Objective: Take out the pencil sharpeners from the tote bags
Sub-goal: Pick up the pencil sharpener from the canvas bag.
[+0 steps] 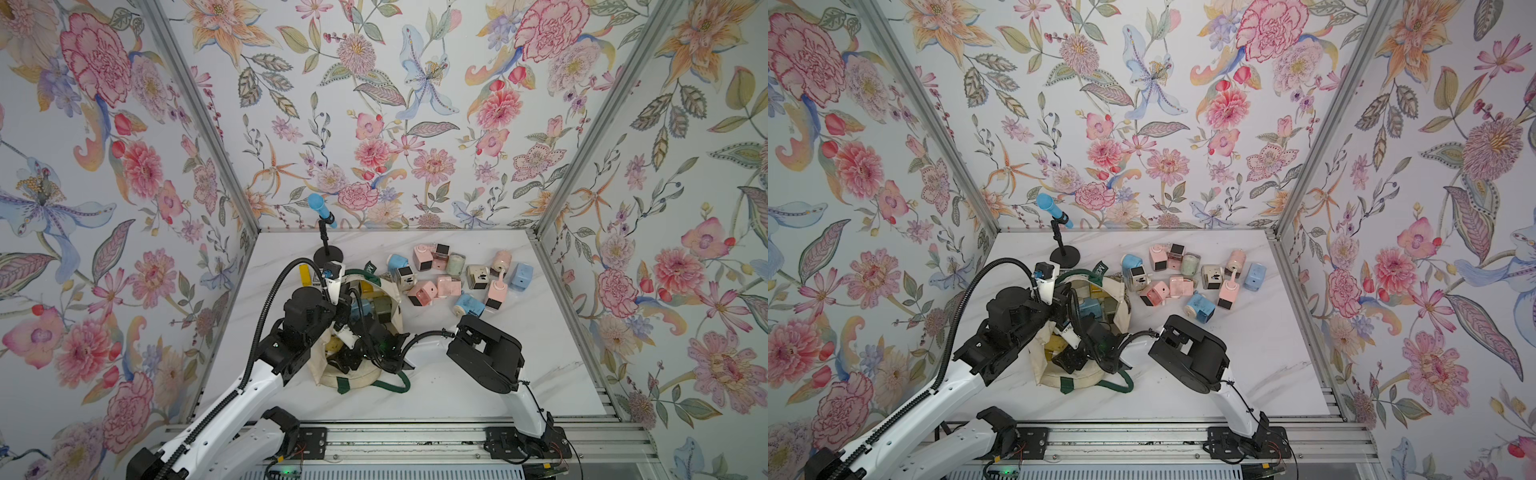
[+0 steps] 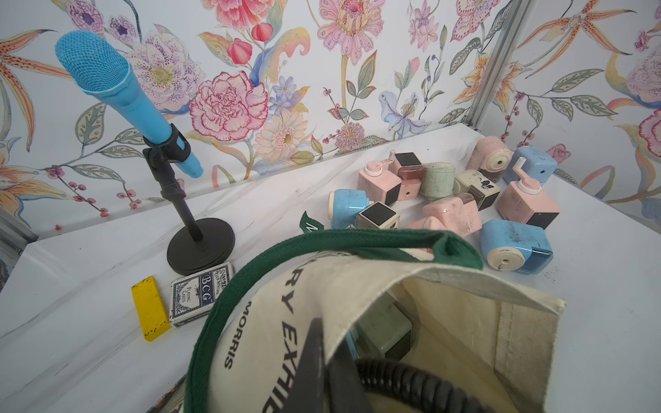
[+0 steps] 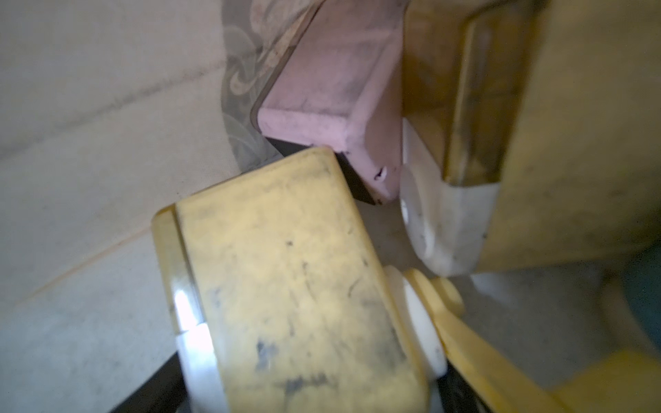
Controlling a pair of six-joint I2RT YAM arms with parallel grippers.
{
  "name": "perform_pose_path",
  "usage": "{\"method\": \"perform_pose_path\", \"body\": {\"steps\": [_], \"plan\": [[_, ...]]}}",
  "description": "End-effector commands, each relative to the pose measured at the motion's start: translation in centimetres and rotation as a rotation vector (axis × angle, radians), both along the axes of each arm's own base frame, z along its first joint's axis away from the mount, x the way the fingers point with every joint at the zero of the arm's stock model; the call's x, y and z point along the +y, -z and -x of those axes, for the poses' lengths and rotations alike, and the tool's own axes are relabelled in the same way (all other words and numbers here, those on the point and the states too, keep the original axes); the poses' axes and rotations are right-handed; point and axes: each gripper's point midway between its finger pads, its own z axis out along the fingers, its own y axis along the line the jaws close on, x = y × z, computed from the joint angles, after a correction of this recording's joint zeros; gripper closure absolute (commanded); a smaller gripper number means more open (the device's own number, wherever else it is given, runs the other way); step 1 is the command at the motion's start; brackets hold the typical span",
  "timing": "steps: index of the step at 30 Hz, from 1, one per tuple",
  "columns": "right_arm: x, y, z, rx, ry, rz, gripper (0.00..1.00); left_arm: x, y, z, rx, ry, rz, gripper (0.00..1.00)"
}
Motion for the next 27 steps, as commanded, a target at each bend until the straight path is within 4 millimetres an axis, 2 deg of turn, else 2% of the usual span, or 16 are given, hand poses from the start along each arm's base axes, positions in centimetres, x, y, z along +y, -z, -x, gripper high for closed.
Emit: {"method": "perform_pose_path", "body": {"steps": [1,7,15,18,23,27], "plan": [[-0.4,-1.3,0.6,0.005,-0.028,-0.023,0.33,0.2,0.6,0.1,0.03,-0.002,-0.008,1.0],[-1.8,-2.8,1.1,-0.021,-0.005,-0.017,0.43,0.2,0.3,0.2,0.021,-0.002,-0.004,1.0],[-4.8,-5.5,3.4,-0.16,0.034,0.056,0.47,0.3,0.2,0.2,0.016,-0.005,-0.001,1.0],[-5.5,-5.9,4.3,-0.222,0.021,0.127,0.47,0.4,0.2,0.2,0.016,-0.007,-0.004,1.0],[-6.5,-6.5,4.8,-0.208,0.015,0.172,0.47,0.5,-0.4,0.3,0.0,-0.008,0.006,1.0],[-7.4,-7.6,6.4,-0.211,-0.024,0.191,0.47,0.4,-0.2,0.3,0.008,-0.004,0.009,1.0]]}}
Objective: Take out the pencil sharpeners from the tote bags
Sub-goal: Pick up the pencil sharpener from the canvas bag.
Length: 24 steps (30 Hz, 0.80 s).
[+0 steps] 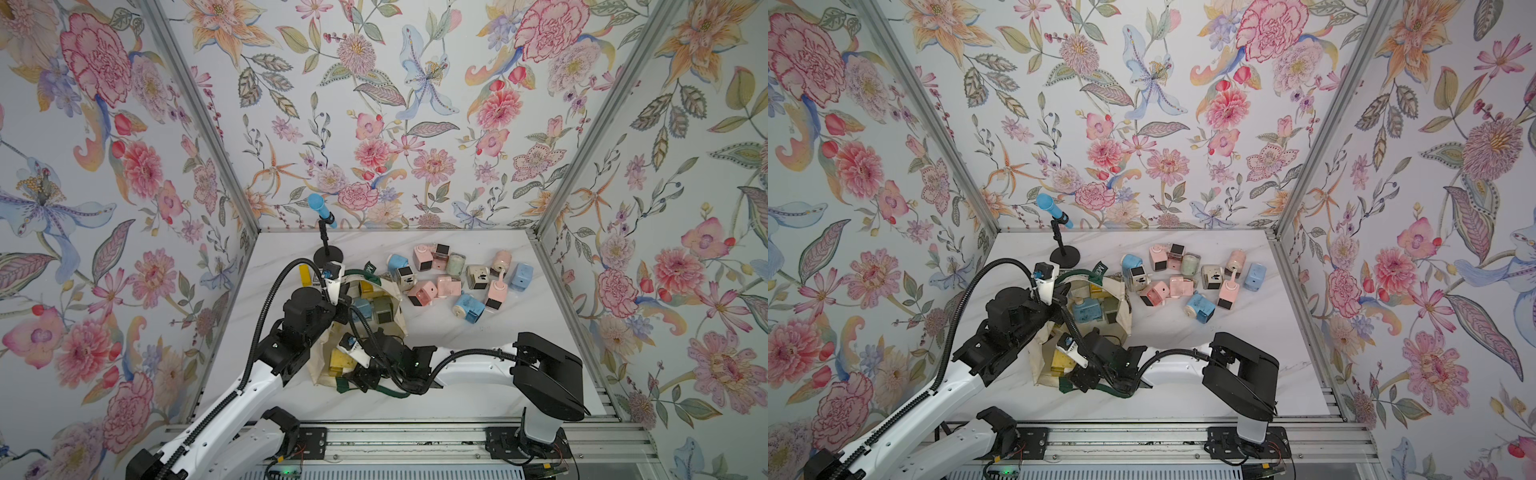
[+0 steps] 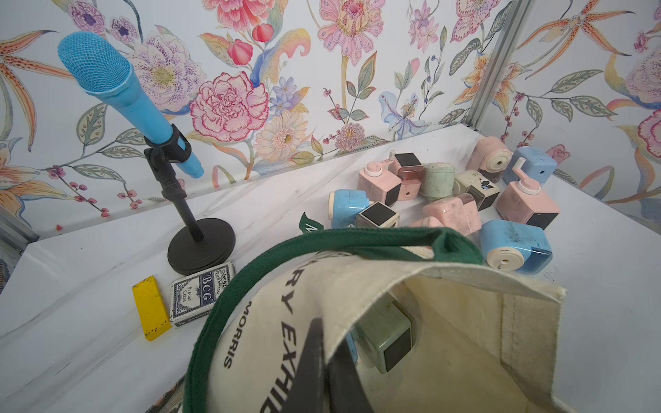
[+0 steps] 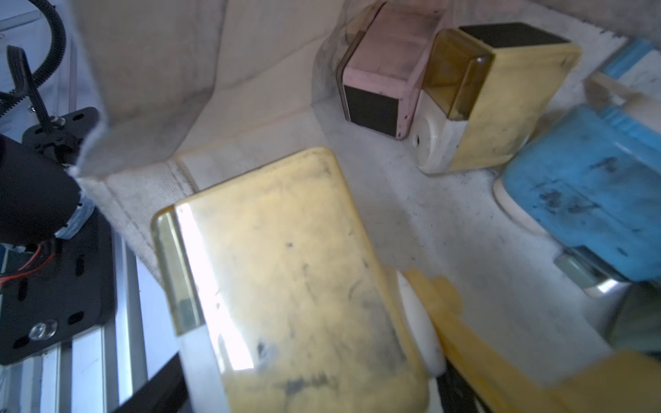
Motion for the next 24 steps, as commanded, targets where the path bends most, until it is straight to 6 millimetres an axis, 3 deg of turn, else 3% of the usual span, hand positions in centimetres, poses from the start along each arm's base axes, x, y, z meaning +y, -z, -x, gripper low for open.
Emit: {"method": "perform_pose_path", "body": {"steps": [1,7,15,20,24], "plan": [[-1.0,-2.4,1.0,-0.041,-0.032,0.015,0.47,0.2,-0.2,0.2,0.009,-0.001,0.009,1.0],[-3.0,-5.4,3.0,-0.058,-0.077,-0.034,0.48,0.5,-0.1,0.1,0.007,-0.012,0.005,1.0],[-6.5,-12.0,3.8,-0.158,-0.077,-0.183,0.47,0.8,-1.1,0.4,-0.016,-0.012,0.026,1.0],[-9.8,-15.3,1.9,-0.204,0.007,-0.272,0.47,0.7,-0.8,0.3,-0.005,-0.009,0.021,1.0],[-13.3,-16.5,-1.4,-0.183,0.143,-0.336,0.48,0.8,-0.8,0.3,-0.003,-0.009,0.023,1.0]]}}
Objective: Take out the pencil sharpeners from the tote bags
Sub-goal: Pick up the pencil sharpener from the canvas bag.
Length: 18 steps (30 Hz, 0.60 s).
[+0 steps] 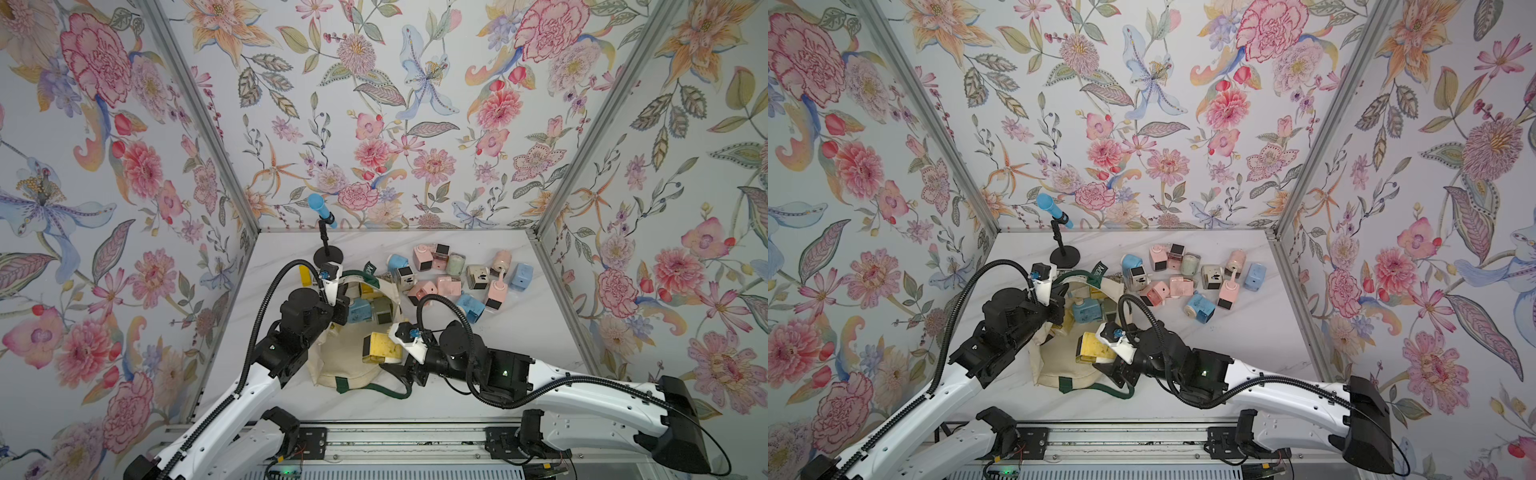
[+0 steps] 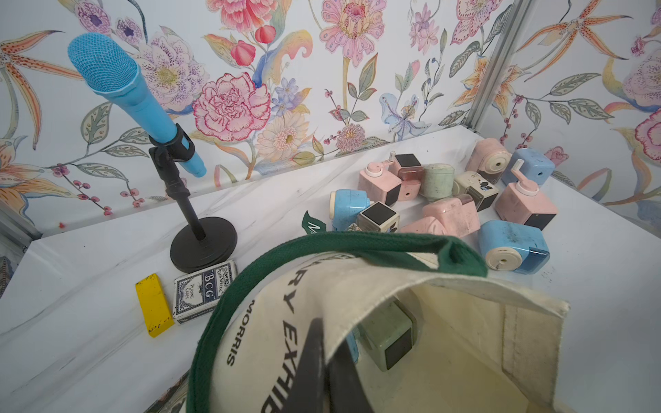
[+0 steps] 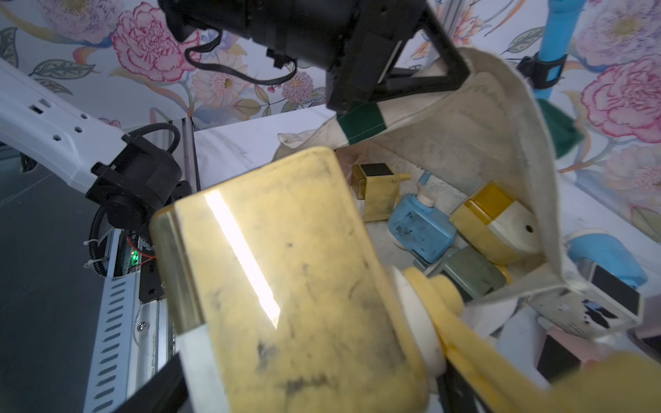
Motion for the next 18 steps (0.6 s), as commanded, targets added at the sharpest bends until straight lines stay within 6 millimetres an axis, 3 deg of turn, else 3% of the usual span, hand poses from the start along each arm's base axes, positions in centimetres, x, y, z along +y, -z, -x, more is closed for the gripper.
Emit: {"method": "perform_pose_path", "body": {"steps": [1,7,10,12,15,18], "plan": [[-3.0,-0.9,-3.2,0.015,0.136,-0.064,0.48,0.4,-0.7,0.0,-0.007,-0.008,0.019,1.0],[-9.5,-0.2,-9.5,0.096,0.433,-0.16,0.5,0.7,-0.6,0.0,-0.007,-0.019,0.01,1.0],[-14.3,1.7,-13.0,0.159,0.655,-0.189,0.49,0.5,-0.3,-0.1,0.005,-0.014,0.01,1.0],[-18.7,3.6,-15.3,0.226,0.835,-0.222,0.49,0.4,-0.3,0.0,0.009,-0.011,0.012,1.0],[-24.5,6.7,-16.8,0.318,1.075,-0.266,0.49,0.5,-0.6,0.1,-0.002,-0.011,0.018,1.0],[-28.1,9.3,-17.2,0.387,1.218,-0.281,0.5,0.5,-0.8,0.2,-0.007,-0.009,0.023,1.0]]}}
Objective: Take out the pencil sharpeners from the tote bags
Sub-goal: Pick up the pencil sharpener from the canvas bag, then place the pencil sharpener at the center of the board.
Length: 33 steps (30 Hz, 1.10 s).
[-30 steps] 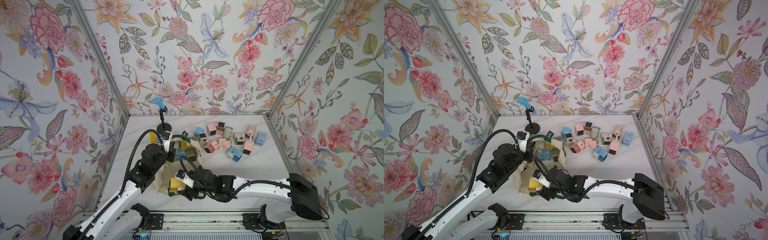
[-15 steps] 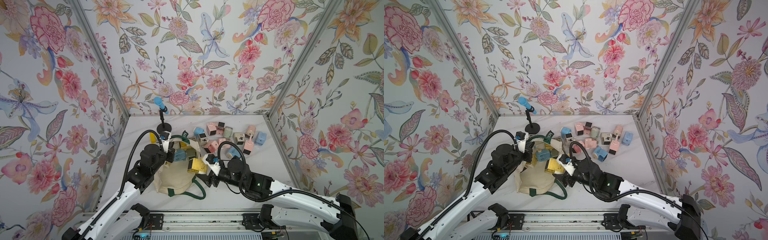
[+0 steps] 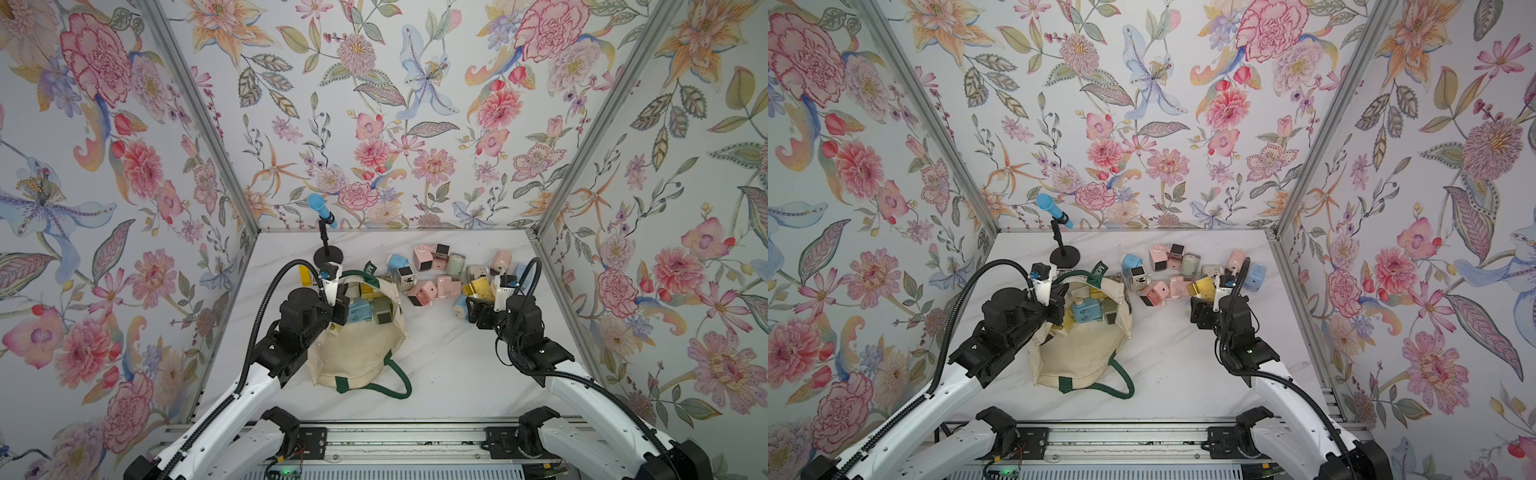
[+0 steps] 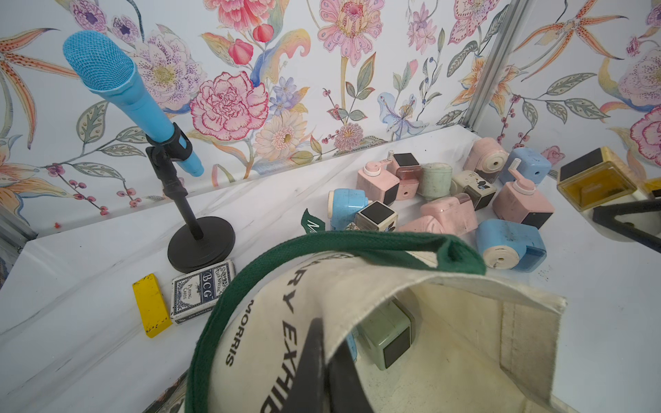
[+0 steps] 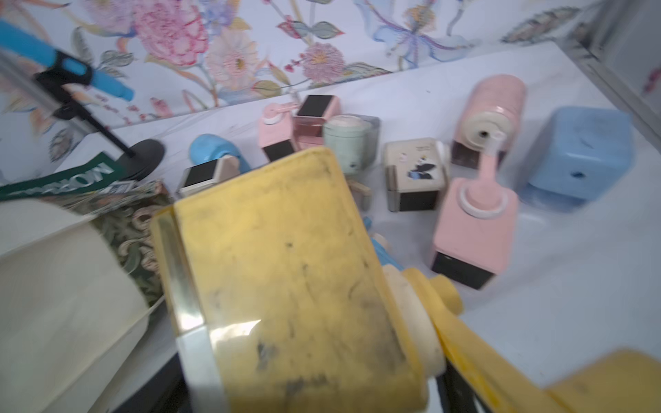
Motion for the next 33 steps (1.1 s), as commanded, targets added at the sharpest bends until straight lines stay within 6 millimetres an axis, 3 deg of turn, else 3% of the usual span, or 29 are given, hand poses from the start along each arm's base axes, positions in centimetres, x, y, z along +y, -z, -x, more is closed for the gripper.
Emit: {"method": "perform_pose_path", "body": {"steps": [1,7,14,23,28,33], "plan": [[-2.9,1.2,-0.5,0.038,0.173,-0.092,0.5,0.5,-0.7,0.1,-0.008,-0.015,0.019,1.0],[-6.3,4.1,-0.2,0.137,0.317,-0.051,0.48,0.4,-0.8,0.2,-0.008,-0.01,0.021,1.0],[-9.3,4.9,0.6,0.15,0.441,-0.059,0.47,0.5,-0.8,0.2,-0.011,-0.011,0.021,1.0],[-12.2,6.6,-0.2,0.22,0.541,-0.006,0.45,0.4,-0.5,0.1,-0.003,-0.01,0.021,1.0],[-13.6,8.2,-1.7,0.287,0.581,0.012,0.44,0.4,-0.4,0.2,0.002,-0.009,0.019,1.0],[-13.6,10.0,-2.8,0.357,0.556,-0.05,0.43,0.4,-0.7,0.2,-0.005,-0.008,0.024,1.0]]}}
